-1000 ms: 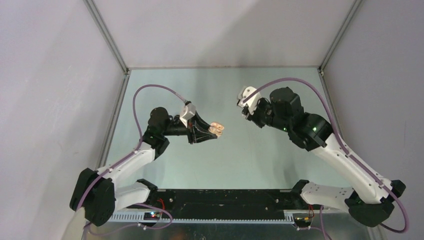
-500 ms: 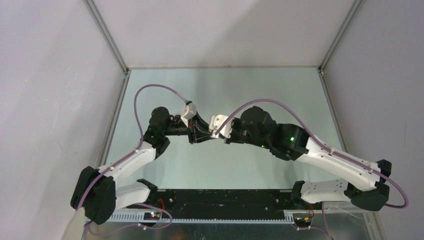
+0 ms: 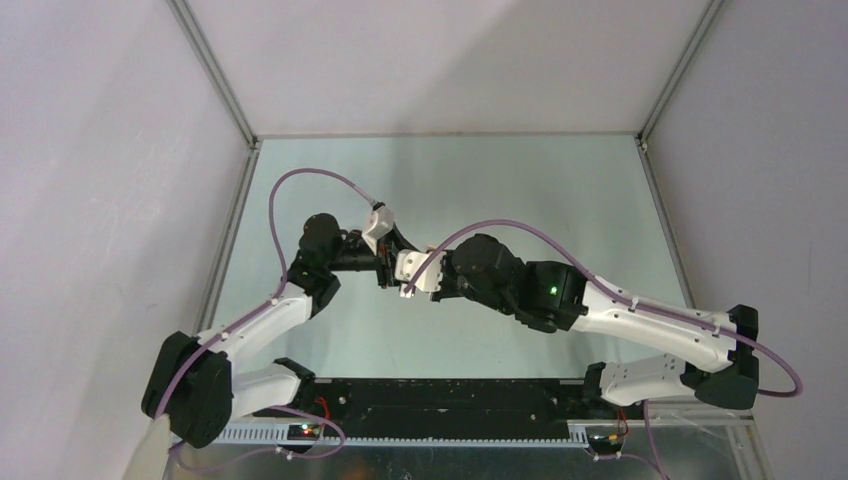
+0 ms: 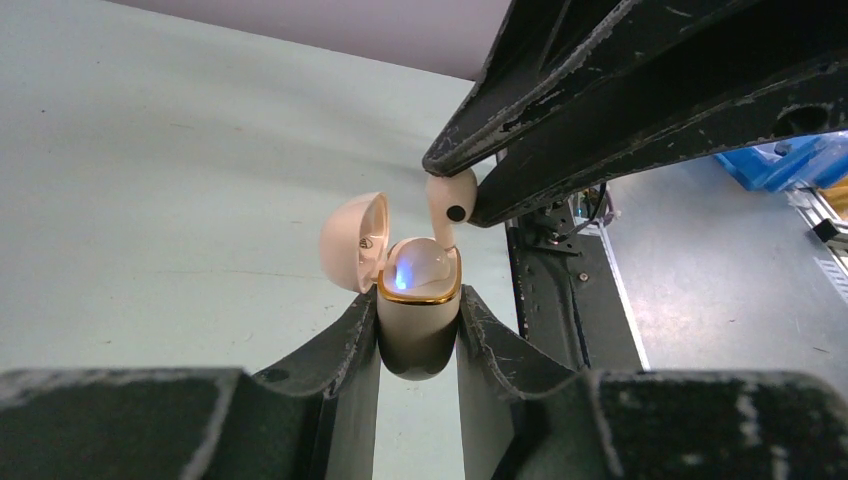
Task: Insert the wireless bluetooth earbuds into the charging case
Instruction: Place the earbud in the charging case.
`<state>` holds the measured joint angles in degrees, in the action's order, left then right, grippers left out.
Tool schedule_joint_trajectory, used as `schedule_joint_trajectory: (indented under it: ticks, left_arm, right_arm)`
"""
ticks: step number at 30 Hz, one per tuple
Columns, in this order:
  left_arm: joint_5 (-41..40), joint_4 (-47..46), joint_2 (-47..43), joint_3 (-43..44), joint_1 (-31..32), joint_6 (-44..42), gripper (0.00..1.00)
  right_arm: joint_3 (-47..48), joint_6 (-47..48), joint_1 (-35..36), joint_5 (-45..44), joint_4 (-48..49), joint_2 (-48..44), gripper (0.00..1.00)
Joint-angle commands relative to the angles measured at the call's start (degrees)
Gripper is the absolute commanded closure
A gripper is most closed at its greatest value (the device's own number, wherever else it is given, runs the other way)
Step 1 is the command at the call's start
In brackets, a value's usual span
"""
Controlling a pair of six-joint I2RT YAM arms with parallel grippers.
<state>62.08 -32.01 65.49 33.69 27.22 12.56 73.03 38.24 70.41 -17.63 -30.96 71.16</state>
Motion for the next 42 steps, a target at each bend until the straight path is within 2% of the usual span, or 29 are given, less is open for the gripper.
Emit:
schedule_joint_trajectory:
  ticks: [1, 20, 26, 34, 42]
  left_arm:
    - [1.4, -1.7, -0.2, 1.6, 0.2, 0.2, 0.91]
    - [1.7, -3.9, 0.1, 1.9, -0.3, 3.6, 0.95]
    - [1.6, -6.5, 0.0, 1.4, -0.8, 5.7, 0.96]
    - [1.5, -8.8, -0.3, 0.9, -1.3, 7.7, 0.96]
    - [1.5, -10.2, -0.1, 0.8, -1.6, 8.7, 0.96]
  right_arm:
    - [-0.8, 1.8, 0.8, -4.0, 4.5, -0.2, 0.78]
    - [-7.1, 3.9, 2.4, -6.4, 10.4, -2.8, 0.8]
    - [-7.4, -0.2, 1.9, -6.0, 11.6, -3.1, 0.83]
    - [-7.4, -6.9, -0.5, -2.9, 11.9, -3.3, 0.83]
    - [-7.3, -9.5, -1.9, -0.7, 11.5, -4.3, 0.81]
